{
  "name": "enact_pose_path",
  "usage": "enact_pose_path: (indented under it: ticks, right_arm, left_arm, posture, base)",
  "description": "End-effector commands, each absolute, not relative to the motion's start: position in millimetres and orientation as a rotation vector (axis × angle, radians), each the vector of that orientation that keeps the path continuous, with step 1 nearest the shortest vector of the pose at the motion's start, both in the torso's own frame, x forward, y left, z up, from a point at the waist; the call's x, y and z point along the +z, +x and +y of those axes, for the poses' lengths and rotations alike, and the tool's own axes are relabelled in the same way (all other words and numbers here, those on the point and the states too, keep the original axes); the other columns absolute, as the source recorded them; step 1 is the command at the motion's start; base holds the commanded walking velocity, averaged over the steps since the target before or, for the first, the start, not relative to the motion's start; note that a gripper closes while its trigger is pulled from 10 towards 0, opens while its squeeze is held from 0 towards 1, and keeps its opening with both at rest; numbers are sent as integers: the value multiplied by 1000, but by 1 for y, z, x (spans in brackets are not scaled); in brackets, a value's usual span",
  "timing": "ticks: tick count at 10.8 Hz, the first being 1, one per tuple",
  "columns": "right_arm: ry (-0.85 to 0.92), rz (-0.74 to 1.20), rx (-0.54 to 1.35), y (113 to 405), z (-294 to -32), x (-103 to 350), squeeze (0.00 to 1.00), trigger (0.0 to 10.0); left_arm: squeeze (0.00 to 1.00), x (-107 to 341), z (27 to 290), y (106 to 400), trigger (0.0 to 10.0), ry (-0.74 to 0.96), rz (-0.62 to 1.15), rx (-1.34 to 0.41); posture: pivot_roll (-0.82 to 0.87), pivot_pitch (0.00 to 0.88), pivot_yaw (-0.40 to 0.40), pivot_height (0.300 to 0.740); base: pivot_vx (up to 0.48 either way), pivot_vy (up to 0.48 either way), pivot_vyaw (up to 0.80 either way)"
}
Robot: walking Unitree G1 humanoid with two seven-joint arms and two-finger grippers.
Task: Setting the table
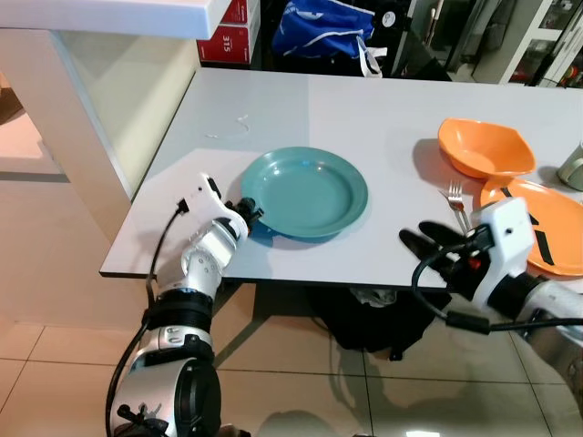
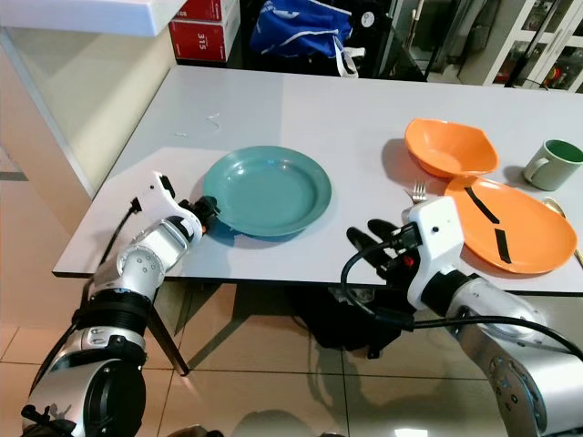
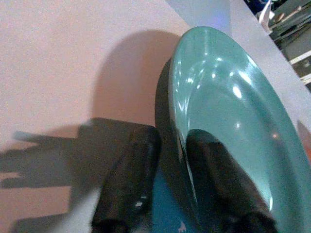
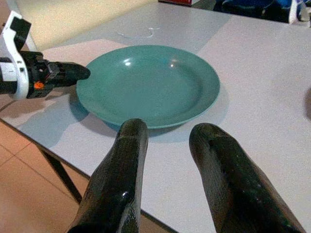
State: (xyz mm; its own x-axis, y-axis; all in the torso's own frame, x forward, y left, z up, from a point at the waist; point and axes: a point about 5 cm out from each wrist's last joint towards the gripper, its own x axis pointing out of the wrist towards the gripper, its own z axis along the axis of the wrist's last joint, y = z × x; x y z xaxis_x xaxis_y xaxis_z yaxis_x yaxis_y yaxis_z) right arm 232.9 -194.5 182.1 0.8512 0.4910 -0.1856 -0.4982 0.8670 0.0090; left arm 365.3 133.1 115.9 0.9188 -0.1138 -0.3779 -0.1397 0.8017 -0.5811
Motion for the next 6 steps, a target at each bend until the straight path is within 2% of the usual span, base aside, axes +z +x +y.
enact_pose_path:
  ticks: [1, 2, 4, 5, 6]
  right_arm:
    - [-33, 142, 508, 236, -197, 189, 0, 10000]
    - [-25, 128, 508, 238, -197, 191, 0, 10000]
    - [-37, 116, 498, 242, -202, 194, 0, 10000]
    - [-38, 97, 492, 244, -204, 198, 0, 10000]
    - [-27, 69, 481, 246, -203, 201, 0, 10000]
  left_arm:
    - [718, 125, 136, 367, 10000, -605, 385, 29]
    - [0, 136, 141, 366, 10000, -564, 351, 31]
    - [0, 155, 141, 361, 10000, -536, 288, -18]
    - [0, 172, 141, 355, 10000, -393, 186, -55]
    - [0, 192, 141, 344, 10000, -169, 33, -87]
  posture:
    - [-200, 58, 1, 740]
    - [-195, 51, 2, 740]
    - [-187, 36, 2, 740]
    - [-183, 29, 0, 740]
    - [-166, 19, -5, 740]
  base:
    - [0, 0, 0]
    - [0, 0, 0]
    - [0, 0, 0]
    - [0, 0, 0]
    - [0, 0, 0]
